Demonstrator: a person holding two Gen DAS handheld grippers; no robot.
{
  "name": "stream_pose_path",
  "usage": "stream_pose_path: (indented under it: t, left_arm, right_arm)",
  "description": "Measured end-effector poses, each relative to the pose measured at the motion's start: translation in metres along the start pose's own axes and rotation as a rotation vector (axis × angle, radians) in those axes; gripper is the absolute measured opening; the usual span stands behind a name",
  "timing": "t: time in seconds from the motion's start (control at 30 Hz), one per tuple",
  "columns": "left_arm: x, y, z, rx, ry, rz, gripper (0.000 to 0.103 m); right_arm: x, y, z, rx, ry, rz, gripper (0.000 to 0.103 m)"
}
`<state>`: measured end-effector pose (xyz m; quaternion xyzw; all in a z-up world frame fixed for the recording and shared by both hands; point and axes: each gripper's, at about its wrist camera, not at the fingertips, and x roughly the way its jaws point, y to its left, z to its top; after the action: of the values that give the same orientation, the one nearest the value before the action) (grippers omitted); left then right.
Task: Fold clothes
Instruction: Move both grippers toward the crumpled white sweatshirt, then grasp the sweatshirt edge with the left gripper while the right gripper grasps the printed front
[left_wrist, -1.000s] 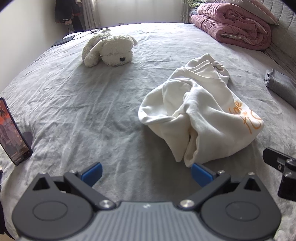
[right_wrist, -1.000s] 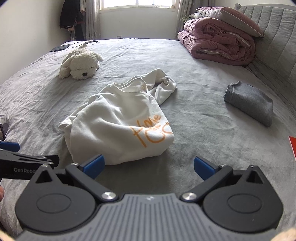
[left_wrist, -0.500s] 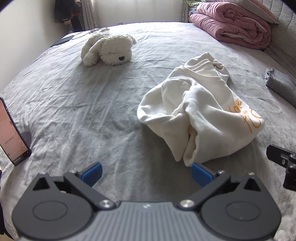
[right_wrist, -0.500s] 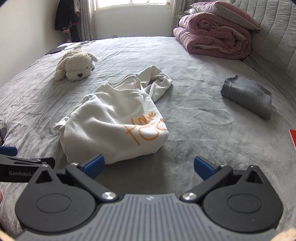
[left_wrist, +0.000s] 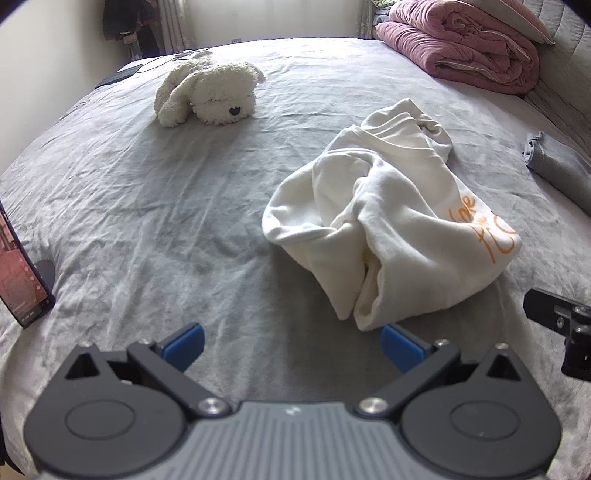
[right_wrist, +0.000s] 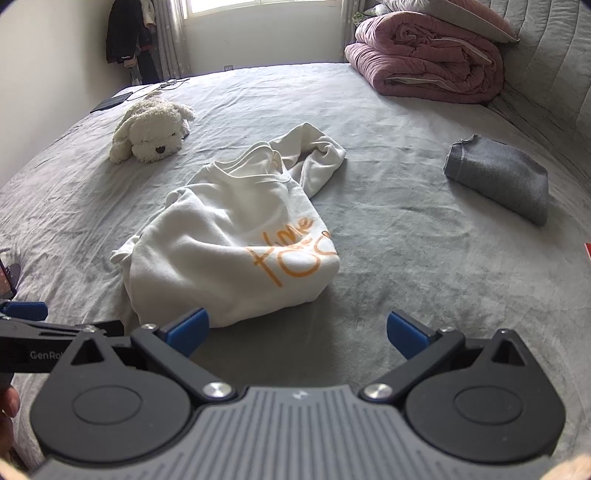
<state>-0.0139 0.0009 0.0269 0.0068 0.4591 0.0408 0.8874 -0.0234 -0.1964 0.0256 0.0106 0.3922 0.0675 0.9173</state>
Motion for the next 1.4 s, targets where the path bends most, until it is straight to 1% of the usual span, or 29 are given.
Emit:
stream_pose_path:
  t: [0.17, 0.3, 0.37, 0.43, 0.6, 0.77, 0.9, 1.03, 1.1, 1.2, 1.3, 1.4]
  left_arm:
    - [0.004, -0.004, 0.011, 0.029, 0.007, -0.007, 0.103]
    - [0.014, -0.005, 0.020, 0.054, 0.024, -0.006, 0.103]
    - [0.022, -0.004, 0.025, 0.051, 0.036, -0.010, 0.103]
    - [0.030, -0.003, 0.029, 0.042, 0.042, -0.016, 0.103]
    - [0.059, -0.001, 0.032, 0.029, 0.036, -0.053, 0.103]
    - [0.083, -0.004, 0.029, 0.047, 0.043, -0.067, 0.103]
    - [0.096, -0.005, 0.027, 0.050, 0.056, -0.078, 0.103]
    - [0.099, -0.002, 0.022, 0.060, 0.022, -0.100, 0.103]
    - [0.099, -0.001, 0.019, 0.069, 0.001, -0.101, 0.103]
    - [0.098, -0.002, 0.014, 0.081, -0.036, -0.098, 0.103]
    - [0.097, 0.000, 0.011, 0.082, -0.059, -0.111, 0.103]
    - [0.097, 0.006, 0.015, 0.071, -0.036, -0.138, 0.103]
  right_arm:
    - [0.002, -0.003, 0.015, -0.005, 0.016, 0.010, 0.103]
    - [0.009, -0.001, 0.030, -0.042, 0.040, 0.033, 0.103]
    - [0.015, 0.001, 0.036, -0.063, 0.047, 0.032, 0.103]
    - [0.025, 0.002, 0.042, -0.076, 0.056, 0.037, 0.103]
    - [0.063, -0.004, 0.043, -0.045, 0.096, 0.078, 0.103]
    - [0.102, -0.016, 0.036, 0.001, 0.161, 0.073, 0.103]
    - [0.122, -0.019, 0.029, 0.020, 0.225, 0.110, 0.103]
    - [0.121, -0.008, 0.015, -0.071, 0.175, 0.081, 0.103]
    - [0.118, -0.007, 0.007, -0.075, 0.132, 0.067, 0.103]
    - [0.114, -0.009, -0.004, -0.077, 0.059, 0.071, 0.103]
    - [0.115, -0.012, -0.004, -0.083, 0.044, 0.081, 0.103]
    - [0.116, -0.014, 0.000, -0.084, 0.054, 0.096, 0.103]
